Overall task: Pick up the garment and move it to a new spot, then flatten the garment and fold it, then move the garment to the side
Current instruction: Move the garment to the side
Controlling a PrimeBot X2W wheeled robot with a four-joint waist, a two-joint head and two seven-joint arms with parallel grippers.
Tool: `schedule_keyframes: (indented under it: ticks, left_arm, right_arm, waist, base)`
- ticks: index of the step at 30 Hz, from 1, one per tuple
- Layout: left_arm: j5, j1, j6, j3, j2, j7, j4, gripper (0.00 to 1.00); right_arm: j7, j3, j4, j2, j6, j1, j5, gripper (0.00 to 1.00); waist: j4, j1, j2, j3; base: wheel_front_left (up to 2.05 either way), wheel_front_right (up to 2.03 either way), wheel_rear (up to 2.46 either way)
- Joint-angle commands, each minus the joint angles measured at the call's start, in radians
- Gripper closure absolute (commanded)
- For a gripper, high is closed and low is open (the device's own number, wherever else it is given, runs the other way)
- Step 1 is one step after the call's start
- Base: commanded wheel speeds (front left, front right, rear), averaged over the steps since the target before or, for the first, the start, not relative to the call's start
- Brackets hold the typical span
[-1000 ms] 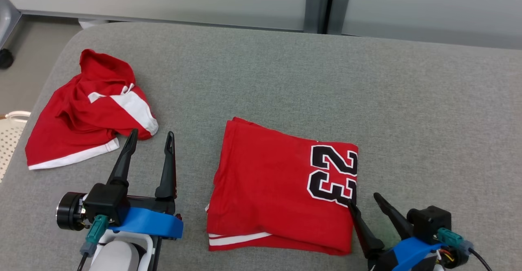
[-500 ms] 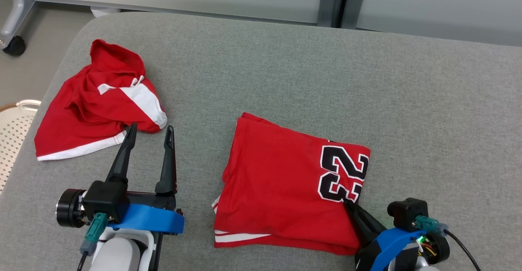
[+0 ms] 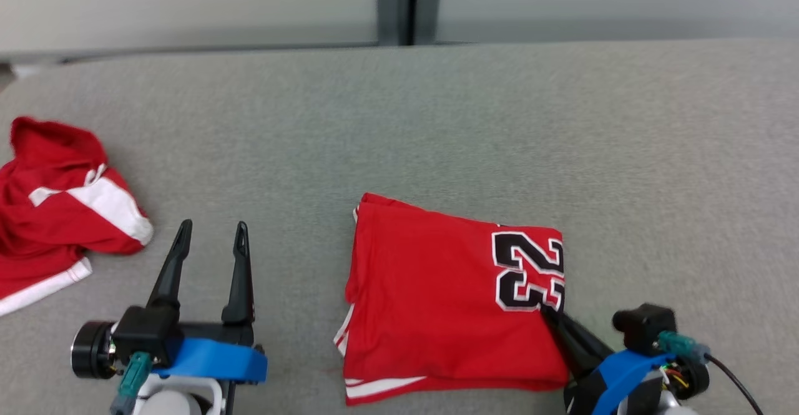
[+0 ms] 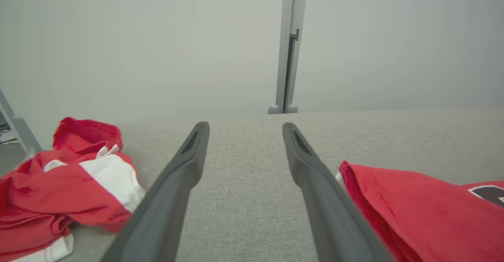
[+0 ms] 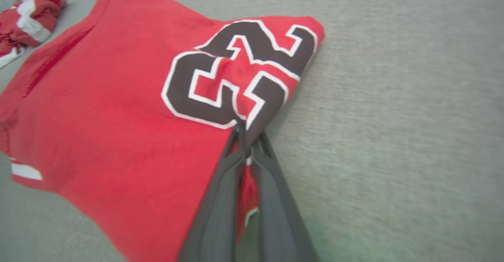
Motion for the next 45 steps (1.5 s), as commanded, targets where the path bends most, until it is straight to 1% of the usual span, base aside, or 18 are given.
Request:
schedule_keyframes:
  ticks: [1,7,8,11,12,14,16,17,19,21,22,26,30,35,42,45]
  left_arm:
    - [-0.003,0.015,0.002,0.004,0.002,-0.002,-0.006,0.0]
    - [-0.002,0.03,0.001,0.002,0.018,0.002,-0.028,0.0]
    - [-0.002,0.03,0.001,0.002,0.018,0.002,-0.028,0.0]
    - [0.0,0.016,0.001,-0.001,0.028,0.014,-0.054,0.0]
    - [0.002,0.011,0.0,-0.004,0.029,0.018,-0.061,0.0]
    - [0.002,0.005,-0.002,-0.007,0.03,0.021,-0.069,0.0]
    - [0.007,-0.02,-0.01,-0.017,0.033,0.03,-0.088,0.0]
    - [0.007,-0.02,-0.01,-0.017,0.033,0.03,-0.088,0.0]
    - [0.013,-0.05,-0.018,-0.025,0.038,0.032,-0.1,0.0]
    - [0.013,-0.067,-0.021,-0.028,0.043,0.031,-0.104,0.0]
    - [0.013,-0.067,-0.021,-0.028,0.043,0.031,-0.104,0.0]
    - [0.02,-0.099,-0.027,-0.032,0.051,0.024,-0.109,0.0]
    - [0.023,-0.127,-0.032,-0.038,0.053,0.019,-0.11,0.0]
    - [0.03,-0.154,-0.036,-0.045,0.057,0.013,-0.114,0.0]
    - [0.036,-0.19,-0.044,-0.056,0.057,0.006,-0.117,0.0]
    - [0.036,-0.199,-0.045,-0.057,0.057,0.003,-0.113,0.0]
  right_arm:
    - [-0.007,-0.003,0.0,-0.018,0.0,0.008,0.013,1.0]
    - [-0.026,-0.019,0.011,-0.05,0.0,-0.02,0.038,1.0]
    - [-0.026,-0.019,0.011,-0.05,0.0,-0.02,0.038,1.0]
    - [-0.044,-0.023,0.025,-0.066,0.0,-0.066,0.056,1.0]
    - [-0.047,-0.026,0.032,-0.073,0.0,-0.082,0.059,1.0]
    - [-0.052,-0.029,0.038,-0.08,0.0,-0.102,0.063,1.0]
    - [-0.065,-0.043,0.064,-0.111,0.0,-0.176,0.071,1.0]
    - [-0.065,-0.043,0.064,-0.111,0.0,-0.176,0.071,1.0]
    - [-0.084,-0.072,0.11,-0.151,0.0,-0.26,0.075,1.0]
    - [-0.092,-0.098,0.146,-0.17,0.0,-0.314,0.071,1.0]
    - [-0.092,-0.098,0.146,-0.17,0.0,-0.314,0.071,1.0]
    - [-0.11,-0.173,0.207,-0.22,0.0,-0.405,0.04,1.0]
    - [-0.12,-0.253,0.25,-0.264,0.0,-0.459,0.003,1.0]
    - [-0.113,-0.328,0.25,-0.289,0.0,-0.485,-0.052,1.0]
    - [-0.083,-0.419,0.236,-0.292,0.0,-0.493,-0.127,1.0]
    - [-0.065,-0.455,0.235,-0.289,0.0,-0.492,-0.178,1.0]
  waist:
    - [-0.069,0.0,-0.0002,-0.04]
    - [-0.18,0.0,-0.0002,-0.03]
    - [-0.18,0.0,-0.0002,-0.03]
    - [-0.223,0.0,-0.0002,-0.005]
    - [-0.229,0.0,-0.0002,0.003]
    - [-0.232,0.0,-0.0002,0.014]
    - [-0.231,0.0,-0.0002,0.052]
    - [-0.231,0.0,-0.0002,0.052]
    - [-0.221,0.0,-0.0002,0.094]
    - [-0.212,0.0,-0.0002,0.12]
    - [-0.212,0.0,-0.0002,0.12]
    - [-0.197,0.0,-0.0002,0.169]
    - [-0.185,0.0,-0.0002,0.204]
    - [-0.176,0.0,-0.0002,0.236]
    - [-0.161,0.0,-0.0002,0.276]
    - [-0.156,0.0,-0.0002,0.289]
  base:
    - [0.0,0.0,0.0]
    - [0.0,0.0,0.0]
    - [0.0,0.0,0.0]
    - [0.0,0.0,0.0]
    - [0.0,0.0,0.0]
    - [0.0,0.0,0.0]
    - [0.0,0.0,0.0]
    - [0.0,0.0,0.0]
    - [0.0,0.0,0.0]
    - [0.0,0.0,0.0]
    - [0.0,0.0,0.0]
    - [0.0,0.0,0.0]
    - [0.0,0.0,0.0]
    - [0.0,0.0,0.0]
    - [0.0,0.0,0.0]
    - [0.0,0.0,0.0]
